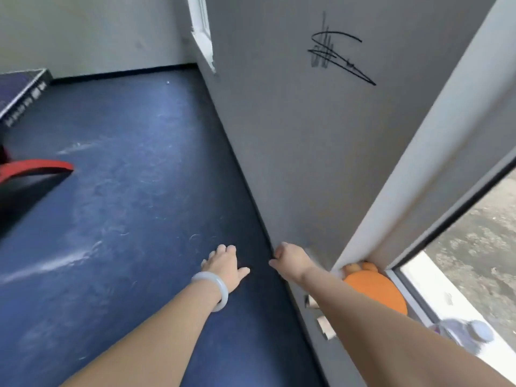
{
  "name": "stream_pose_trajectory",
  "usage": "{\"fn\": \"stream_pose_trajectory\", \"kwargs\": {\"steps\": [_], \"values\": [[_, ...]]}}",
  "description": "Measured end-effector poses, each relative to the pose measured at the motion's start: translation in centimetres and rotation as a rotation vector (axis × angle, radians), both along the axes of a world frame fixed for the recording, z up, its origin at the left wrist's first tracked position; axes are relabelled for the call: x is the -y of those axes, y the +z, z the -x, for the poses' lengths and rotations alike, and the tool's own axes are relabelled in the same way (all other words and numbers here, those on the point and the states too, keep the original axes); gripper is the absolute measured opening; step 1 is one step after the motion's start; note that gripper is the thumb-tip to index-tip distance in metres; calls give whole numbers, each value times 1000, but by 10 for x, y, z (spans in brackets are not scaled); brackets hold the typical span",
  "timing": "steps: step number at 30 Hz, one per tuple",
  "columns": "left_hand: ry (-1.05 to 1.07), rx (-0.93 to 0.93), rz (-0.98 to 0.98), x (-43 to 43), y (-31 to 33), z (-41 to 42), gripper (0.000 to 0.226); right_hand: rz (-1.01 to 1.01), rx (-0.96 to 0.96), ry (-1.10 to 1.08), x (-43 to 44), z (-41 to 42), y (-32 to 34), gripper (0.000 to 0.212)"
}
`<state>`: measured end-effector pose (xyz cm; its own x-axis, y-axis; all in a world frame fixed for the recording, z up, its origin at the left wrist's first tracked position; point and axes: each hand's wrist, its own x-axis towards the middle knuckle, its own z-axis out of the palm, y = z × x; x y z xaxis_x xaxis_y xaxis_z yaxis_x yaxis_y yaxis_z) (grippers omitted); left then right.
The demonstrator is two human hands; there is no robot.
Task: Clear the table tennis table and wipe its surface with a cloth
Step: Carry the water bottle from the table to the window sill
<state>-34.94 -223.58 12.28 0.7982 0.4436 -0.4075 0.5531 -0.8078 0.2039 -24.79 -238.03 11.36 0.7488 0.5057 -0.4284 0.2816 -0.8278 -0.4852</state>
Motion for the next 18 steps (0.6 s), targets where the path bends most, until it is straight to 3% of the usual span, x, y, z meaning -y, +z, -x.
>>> {"fn": "stream_pose_trajectory", "kwargs": {"steps": [12, 18], "values": [[482, 7, -17, -193, 30, 235, 58, 20, -25, 465, -247, 170, 35, 46], [765, 16, -27, -252, 33, 368, 59, 61, -1, 743, -349, 276, 38, 41]]}}
